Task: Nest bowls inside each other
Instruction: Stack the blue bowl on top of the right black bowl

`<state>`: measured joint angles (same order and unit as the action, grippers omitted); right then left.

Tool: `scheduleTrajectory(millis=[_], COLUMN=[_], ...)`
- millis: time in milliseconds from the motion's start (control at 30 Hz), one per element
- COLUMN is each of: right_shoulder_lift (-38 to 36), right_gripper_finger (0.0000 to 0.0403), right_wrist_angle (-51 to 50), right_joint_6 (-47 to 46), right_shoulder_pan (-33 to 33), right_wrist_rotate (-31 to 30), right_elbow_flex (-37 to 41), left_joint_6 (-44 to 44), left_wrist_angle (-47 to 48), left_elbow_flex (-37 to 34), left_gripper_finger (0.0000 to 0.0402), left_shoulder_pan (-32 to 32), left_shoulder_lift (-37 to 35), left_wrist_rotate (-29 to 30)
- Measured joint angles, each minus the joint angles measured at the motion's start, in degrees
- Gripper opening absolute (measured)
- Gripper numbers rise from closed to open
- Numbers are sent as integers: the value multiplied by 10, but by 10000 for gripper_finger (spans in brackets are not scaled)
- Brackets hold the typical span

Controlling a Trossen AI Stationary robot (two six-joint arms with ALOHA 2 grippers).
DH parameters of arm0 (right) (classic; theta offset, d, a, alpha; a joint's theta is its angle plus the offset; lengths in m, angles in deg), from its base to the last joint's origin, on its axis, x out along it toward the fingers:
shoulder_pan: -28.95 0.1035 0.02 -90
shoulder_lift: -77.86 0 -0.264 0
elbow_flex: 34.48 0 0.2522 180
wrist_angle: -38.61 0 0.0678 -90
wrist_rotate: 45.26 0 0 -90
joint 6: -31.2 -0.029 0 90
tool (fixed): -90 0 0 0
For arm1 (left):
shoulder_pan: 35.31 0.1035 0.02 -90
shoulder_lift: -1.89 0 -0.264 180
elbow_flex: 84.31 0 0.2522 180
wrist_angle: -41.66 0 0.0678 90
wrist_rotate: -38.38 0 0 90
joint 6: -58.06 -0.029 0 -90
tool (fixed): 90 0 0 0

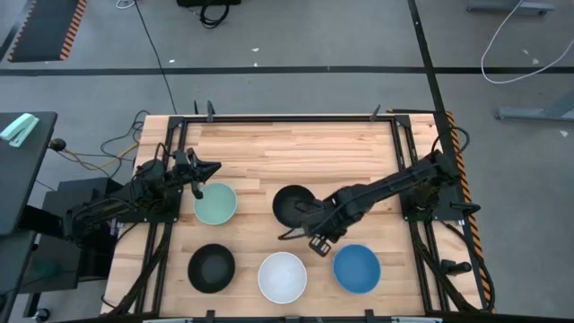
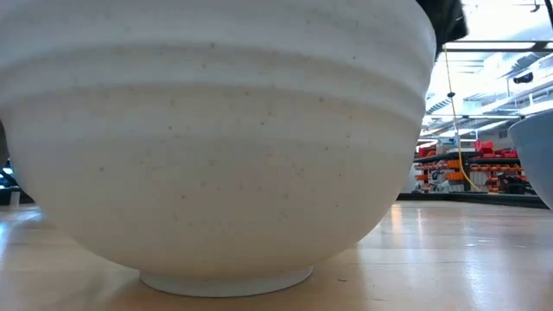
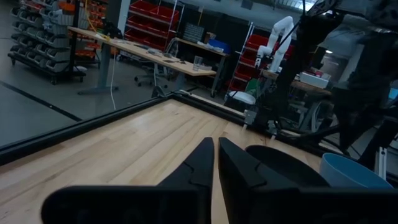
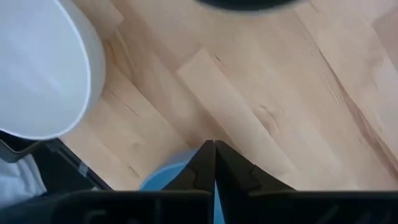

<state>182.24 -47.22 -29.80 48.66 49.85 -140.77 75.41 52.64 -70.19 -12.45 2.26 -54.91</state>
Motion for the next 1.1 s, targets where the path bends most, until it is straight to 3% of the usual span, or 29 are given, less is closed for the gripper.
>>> scheduleTrajectory(millis=[500,700,1100], right_shoulder_lift=[0,0,0], right_gripper_finger=[100,104,99], right_wrist_angle=[-68,-122,-122], right_joint_6=[-132,-192,-291], right_shoulder_pan=[89,127,188], right_wrist_rotate=[-38,-53,-62], right_elbow_flex=[0,0,0], left_joint_6=[0,27,31], left_wrist_angle=[-3,1,8], left_elbow_flex=[0,0,1], left_gripper_finger=[23,30,28], left_shoulder_pan=[0,0,0], left_shoulder_lift=[0,0,0], left_wrist_rotate=[0,0,1])
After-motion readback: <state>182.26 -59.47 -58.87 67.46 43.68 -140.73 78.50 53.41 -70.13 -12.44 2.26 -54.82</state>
